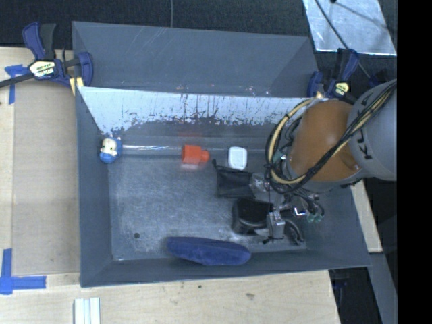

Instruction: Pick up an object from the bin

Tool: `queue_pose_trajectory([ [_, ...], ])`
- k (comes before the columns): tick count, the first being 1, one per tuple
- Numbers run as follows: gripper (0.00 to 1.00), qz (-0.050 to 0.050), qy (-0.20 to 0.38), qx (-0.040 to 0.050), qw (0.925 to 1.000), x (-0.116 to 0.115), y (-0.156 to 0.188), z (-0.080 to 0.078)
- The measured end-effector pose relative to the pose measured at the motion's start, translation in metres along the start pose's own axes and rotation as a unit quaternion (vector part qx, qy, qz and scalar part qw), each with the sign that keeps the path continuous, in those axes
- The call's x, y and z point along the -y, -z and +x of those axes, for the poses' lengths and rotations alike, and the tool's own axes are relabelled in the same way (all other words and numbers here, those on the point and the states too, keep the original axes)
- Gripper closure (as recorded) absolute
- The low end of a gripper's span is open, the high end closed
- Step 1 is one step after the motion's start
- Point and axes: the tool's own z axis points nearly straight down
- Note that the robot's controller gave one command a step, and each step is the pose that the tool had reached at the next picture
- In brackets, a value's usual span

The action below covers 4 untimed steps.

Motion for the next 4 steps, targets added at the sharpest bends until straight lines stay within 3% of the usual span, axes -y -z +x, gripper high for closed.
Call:
queue_pose_trajectory([
  [1,0.0,-0.001,-0.099,0.0225,0.9948,-0.008,0.001,0.027],
  [2,1.0,-0.003,-0.097,0.0157,0.9952,-0.01,0.001,0.03],
  [3,1.0,-0.009,-0.095,0.0169,0.9953,-0.012,0.098,0.003],
  [4,0.0,-0.009,-0.095,0.0122,0.9954,-0.013,0.093,0.006],
])
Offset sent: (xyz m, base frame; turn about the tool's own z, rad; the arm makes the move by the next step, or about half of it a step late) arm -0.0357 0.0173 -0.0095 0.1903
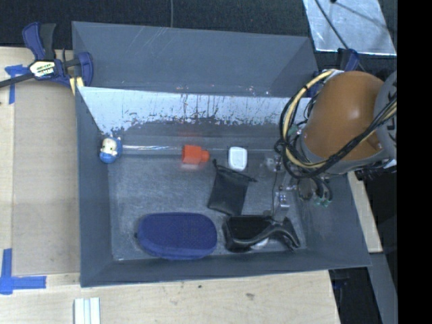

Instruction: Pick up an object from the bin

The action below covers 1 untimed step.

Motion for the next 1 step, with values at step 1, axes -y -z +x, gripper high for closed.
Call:
queue_pose_trajectory([
  [1,0.0,0.0,0.06,-0.0035,0.9982,-0.0139,-0.0807,0.0368],
])
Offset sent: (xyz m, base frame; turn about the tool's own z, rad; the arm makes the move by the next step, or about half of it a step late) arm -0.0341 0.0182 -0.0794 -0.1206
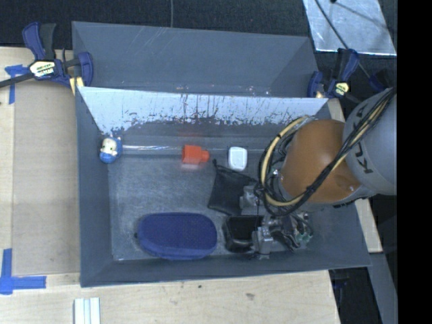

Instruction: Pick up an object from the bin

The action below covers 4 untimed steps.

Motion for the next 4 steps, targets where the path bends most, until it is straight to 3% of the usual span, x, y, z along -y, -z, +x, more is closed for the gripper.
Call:
queue_pose_trajectory([
  [1,0.0,0.004,-0.13,-0.0002,0.9915,-0.034,-0.008,-0.008],
  [2,1.0,0.003,-0.128,-0.0095,0.9917,-0.036,-0.008,-0.005],
  [3,1.0,-0.001,-0.171,0.0068,0.9853,-0.03,0.041,-0.046],
  [4,0.0,-0.001,-0.17,0.0032,0.9855,-0.031,0.038,-0.044],
])
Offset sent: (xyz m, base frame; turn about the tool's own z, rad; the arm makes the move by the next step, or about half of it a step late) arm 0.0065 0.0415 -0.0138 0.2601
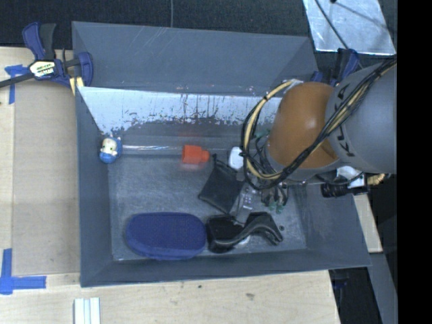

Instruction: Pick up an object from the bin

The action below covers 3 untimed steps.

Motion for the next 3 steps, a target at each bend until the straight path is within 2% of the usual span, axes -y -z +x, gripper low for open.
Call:
queue_pose_trajectory([
  [1,0.0,-0.001,-0.156,0.002,0.9878,-0.007,-0.042,0.047],
  [2,0.0,-0.006,0.071,0.0163,0.9973,0.025,-0.042,0.008],
  [3,0.0,-0.004,-0.017,0.0075,0.9998,-0.027,-0.049,0.009],
])
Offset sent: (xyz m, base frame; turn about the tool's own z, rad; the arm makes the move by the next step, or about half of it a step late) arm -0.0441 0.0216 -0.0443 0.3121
